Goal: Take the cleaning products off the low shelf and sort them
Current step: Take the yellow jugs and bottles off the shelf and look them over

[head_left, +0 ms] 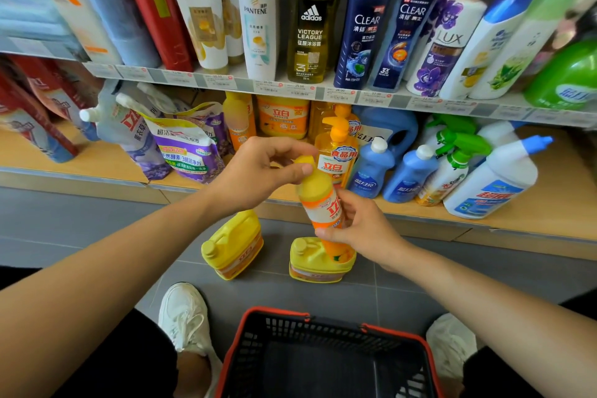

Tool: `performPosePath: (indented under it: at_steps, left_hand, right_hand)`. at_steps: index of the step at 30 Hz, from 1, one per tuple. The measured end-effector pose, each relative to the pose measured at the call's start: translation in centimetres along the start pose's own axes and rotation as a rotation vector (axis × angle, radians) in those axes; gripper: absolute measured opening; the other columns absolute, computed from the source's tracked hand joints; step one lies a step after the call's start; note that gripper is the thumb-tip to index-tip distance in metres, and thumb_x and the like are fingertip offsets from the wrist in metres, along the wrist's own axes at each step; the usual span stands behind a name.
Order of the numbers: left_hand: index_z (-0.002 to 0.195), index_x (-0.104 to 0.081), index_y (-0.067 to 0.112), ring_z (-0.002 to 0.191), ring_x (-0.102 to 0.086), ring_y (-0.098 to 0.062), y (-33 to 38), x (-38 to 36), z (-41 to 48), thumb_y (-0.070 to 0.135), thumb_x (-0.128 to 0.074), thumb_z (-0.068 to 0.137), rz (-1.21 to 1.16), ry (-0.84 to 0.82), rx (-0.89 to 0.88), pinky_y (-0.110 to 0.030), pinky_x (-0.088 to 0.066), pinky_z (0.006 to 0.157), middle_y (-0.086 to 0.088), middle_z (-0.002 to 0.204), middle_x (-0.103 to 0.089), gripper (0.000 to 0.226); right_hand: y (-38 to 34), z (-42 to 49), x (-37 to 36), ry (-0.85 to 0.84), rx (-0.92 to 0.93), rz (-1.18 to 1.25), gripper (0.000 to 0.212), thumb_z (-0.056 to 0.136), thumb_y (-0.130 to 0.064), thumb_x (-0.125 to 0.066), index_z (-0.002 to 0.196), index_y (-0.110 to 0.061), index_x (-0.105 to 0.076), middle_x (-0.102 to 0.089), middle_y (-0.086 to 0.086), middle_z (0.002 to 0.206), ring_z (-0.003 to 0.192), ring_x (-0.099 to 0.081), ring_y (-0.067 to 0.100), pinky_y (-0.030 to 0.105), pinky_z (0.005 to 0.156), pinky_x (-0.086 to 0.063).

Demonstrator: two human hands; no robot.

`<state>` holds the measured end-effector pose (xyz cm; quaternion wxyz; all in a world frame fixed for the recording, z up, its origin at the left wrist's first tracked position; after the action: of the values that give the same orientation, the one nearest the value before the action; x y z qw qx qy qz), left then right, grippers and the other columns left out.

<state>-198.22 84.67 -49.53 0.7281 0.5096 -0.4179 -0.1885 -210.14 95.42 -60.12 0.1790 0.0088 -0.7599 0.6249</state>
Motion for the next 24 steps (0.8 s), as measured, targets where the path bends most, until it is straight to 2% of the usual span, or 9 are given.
performPosePath:
  at_steps: [2,4,8,10,12,15,18,21,24]
  left_hand:
    - [0.124,-0.067,0.021,0.103,-0.067,-0.032,-0.2,-0.3,0.1,0.025,-0.069,0.089,-0.023,-0.041,0.001,-0.047,-0.059,0.087,-0.012,0.114,-0.073,0.036]
    - [0.128,-0.065,0.021,0.113,-0.065,-0.035,-0.3,-0.8,0.2,0.025,-0.066,0.09,-0.147,-0.097,0.018,-0.049,-0.058,0.092,-0.014,0.12,-0.071,0.038]
    - [0.133,-0.059,0.019,0.122,-0.065,-0.022,0.1,-2.3,-0.2,0.017,-0.06,0.094,-0.479,-0.229,0.073,-0.03,-0.056,0.091,-0.006,0.126,-0.071,0.039]
    - [0.129,-0.062,0.018,0.117,-0.068,-0.021,0.4,-2.2,-0.3,0.016,-0.061,0.092,-0.534,-0.18,0.064,-0.028,-0.057,0.088,-0.006,0.119,-0.074,0.037]
    - [0.125,-0.064,0.011,0.112,-0.07,-0.02,0.6,-1.4,-0.4,0.012,-0.064,0.09,-0.524,-0.048,0.032,-0.027,-0.058,0.084,-0.006,0.112,-0.076,0.036]
    - [0.128,-0.064,0.006,0.109,-0.072,-0.02,1.2,-0.3,-0.8,0.006,-0.068,0.089,-0.426,0.123,-0.029,-0.028,-0.059,0.084,-0.008,0.111,-0.076,0.04]
    - [0.127,-0.065,0.005,0.107,-0.072,-0.016,1.6,-0.1,-1.6,0.005,-0.073,0.086,-0.302,0.232,-0.066,-0.029,-0.06,0.086,-0.005,0.111,-0.075,0.042]
    - [0.125,-0.066,0.008,0.108,-0.072,-0.016,1.5,-0.1,-1.6,0.008,-0.072,0.086,-0.328,0.255,-0.052,-0.028,-0.06,0.085,-0.005,0.109,-0.076,0.04]
    - [0.116,-0.072,0.01,0.1,-0.07,-0.025,1.6,0.0,-1.1,0.016,-0.07,0.086,-0.408,0.219,-0.025,-0.042,-0.062,0.082,-0.027,0.1,-0.074,0.03]
  right_hand:
    - [0.2,-0.2,-0.8,-0.095,-0.061,0.103,0.058,0.076,-0.004,-0.085,0.123,-0.029,-0.061,-0.073,-0.006,0.12,0.111,-0.068,0.007,0.028,0.093,-0.055]
    - [0.0,-0.5,-1.9,-0.201,-0.095,0.203,0.057,0.075,-0.003,-0.083,0.124,-0.023,-0.061,-0.073,-0.005,0.119,0.112,-0.067,0.01,0.03,0.095,-0.054]
    - [-0.7,-1.6,-4.1,-0.437,-0.152,0.364,0.054,0.079,-0.001,-0.072,0.13,-0.008,-0.056,-0.068,0.011,0.123,0.119,-0.062,0.029,0.049,0.105,-0.049]
    - [-0.9,-2.0,-4.6,-0.486,-0.161,0.384,0.054,0.08,-0.002,-0.07,0.132,-0.005,-0.054,-0.066,0.016,0.124,0.121,-0.06,0.037,0.056,0.107,-0.045]
    - [-1.2,-1.8,-4.3,-0.406,-0.123,0.387,0.051,0.078,-0.004,-0.074,0.127,-0.011,-0.059,-0.071,0.007,0.12,0.117,-0.065,0.029,0.049,0.101,-0.052]
    - [-1.9,-1.3,-2.7,-0.122,0.003,0.276,0.05,0.076,-0.002,-0.084,0.116,-0.023,-0.064,-0.076,-0.005,0.11,0.105,-0.071,0.011,0.026,0.085,-0.057]
    - [-2.4,-1.4,-0.9,0.099,0.104,0.145,0.052,0.073,-0.005,-0.088,0.112,-0.029,-0.065,-0.076,-0.007,0.109,0.103,-0.071,0.008,0.026,0.087,-0.057]
    - [-2.5,-1.3,-0.7,0.049,0.088,0.147,0.053,0.073,-0.005,-0.087,0.114,-0.029,-0.065,-0.076,-0.007,0.11,0.103,-0.071,0.008,0.023,0.085,-0.057]
    - [-2.3,-1.3,-2.2,-0.167,-0.004,0.264,0.052,0.076,-0.001,-0.083,0.119,-0.024,-0.063,-0.075,-0.007,0.113,0.107,-0.07,0.01,0.023,0.084,-0.056]
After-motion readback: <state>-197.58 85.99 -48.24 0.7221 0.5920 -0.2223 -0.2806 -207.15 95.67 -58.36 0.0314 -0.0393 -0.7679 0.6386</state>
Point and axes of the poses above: each hand's wrist, its own z-axis towards the middle knuckle, its own x-axis out of the back of the hand, y = z × x, the point moved 10 cm from there along z, towards the middle knuckle
